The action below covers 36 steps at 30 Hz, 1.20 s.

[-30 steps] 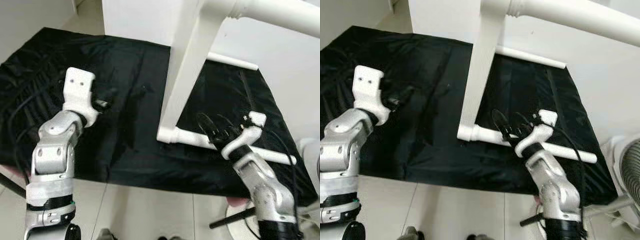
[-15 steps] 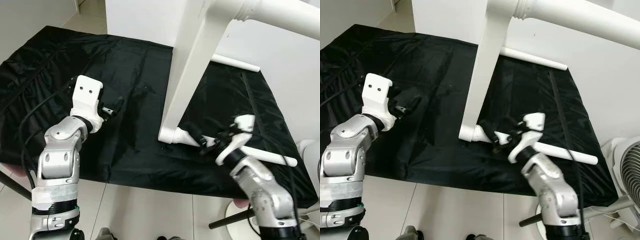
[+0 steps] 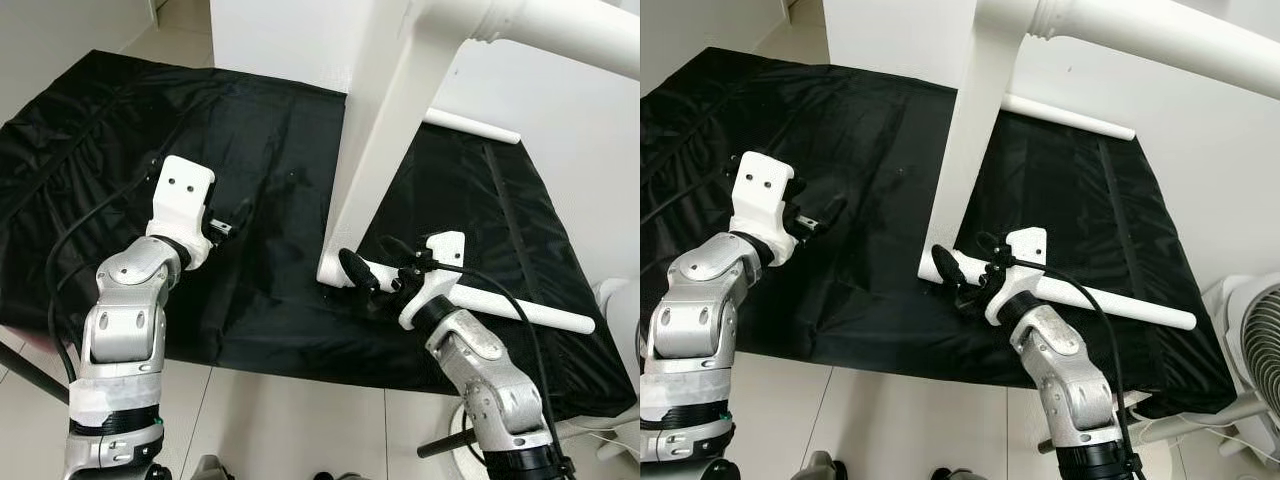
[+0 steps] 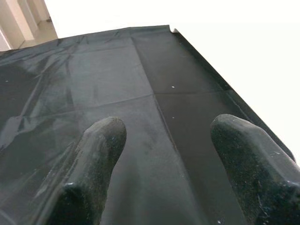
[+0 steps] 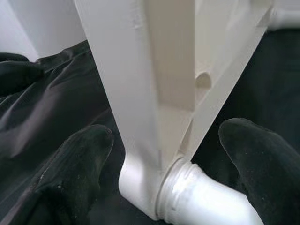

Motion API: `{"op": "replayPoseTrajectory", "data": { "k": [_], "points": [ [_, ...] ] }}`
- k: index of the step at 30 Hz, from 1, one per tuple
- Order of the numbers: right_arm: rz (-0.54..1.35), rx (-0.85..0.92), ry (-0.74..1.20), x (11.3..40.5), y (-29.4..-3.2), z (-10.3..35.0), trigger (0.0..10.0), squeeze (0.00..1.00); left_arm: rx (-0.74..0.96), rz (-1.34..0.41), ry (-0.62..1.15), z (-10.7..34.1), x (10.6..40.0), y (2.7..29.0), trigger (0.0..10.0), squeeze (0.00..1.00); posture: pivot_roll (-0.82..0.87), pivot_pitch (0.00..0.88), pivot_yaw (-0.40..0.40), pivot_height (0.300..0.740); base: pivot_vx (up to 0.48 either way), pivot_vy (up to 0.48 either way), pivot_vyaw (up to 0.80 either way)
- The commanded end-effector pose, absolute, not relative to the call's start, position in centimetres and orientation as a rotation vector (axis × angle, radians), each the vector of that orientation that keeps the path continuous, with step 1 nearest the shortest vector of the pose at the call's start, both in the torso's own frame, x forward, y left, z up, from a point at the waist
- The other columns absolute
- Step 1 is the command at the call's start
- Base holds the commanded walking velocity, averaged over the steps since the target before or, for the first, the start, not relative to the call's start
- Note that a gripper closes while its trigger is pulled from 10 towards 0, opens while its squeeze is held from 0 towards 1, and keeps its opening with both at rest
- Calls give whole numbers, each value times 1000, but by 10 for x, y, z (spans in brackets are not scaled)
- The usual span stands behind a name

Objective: Building children table

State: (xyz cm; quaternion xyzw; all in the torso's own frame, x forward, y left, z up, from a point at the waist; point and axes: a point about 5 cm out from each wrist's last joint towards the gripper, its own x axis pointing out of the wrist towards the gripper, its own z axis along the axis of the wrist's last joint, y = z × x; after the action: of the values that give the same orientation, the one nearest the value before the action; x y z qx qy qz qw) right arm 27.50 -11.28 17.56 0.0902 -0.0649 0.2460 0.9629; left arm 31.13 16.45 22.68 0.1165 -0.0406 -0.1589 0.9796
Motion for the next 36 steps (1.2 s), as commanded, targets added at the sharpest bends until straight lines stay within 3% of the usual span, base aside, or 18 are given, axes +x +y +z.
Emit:
{"op": "replayPoseTrajectory", "data": {
  "k": [1,7,10,15,22,29,36],
  "points": [
    [478,171,-122,272,-111,170,10000,0,225,-153,-108,225,309,168,10000,0,46,100,-123,740,0,0,0],
    [418,196,-181,258,-115,170,10000,0,164,-74,-139,218,295,178,10000,0,30,90,-117,740,0,0,0],
    [286,146,-206,254,-133,167,10000,0,124,-20,-156,212,286,187,10000,0,28,81,-114,740,0,0,0],
    [62,116,-214,262,-151,160,10000,0,78,11,-167,200,278,185,10000,0,23,67,-105,740,0,0,0],
    [-82,29,-202,268,-157,158,10000,0,99,-15,-152,195,282,184,10000,0,17,72,-106,740,0,0,0],
    [-87,11,-219,267,-158,157,10000,0,64,-40,-166,194,285,185,10000,0,14,74,-109,740,0,0,0],
    [-65,15,-239,269,-153,151,10000,0,66,43,-157,184,279,190,10000,0,28,42,-97,740,0,0,0]
  ]
}}
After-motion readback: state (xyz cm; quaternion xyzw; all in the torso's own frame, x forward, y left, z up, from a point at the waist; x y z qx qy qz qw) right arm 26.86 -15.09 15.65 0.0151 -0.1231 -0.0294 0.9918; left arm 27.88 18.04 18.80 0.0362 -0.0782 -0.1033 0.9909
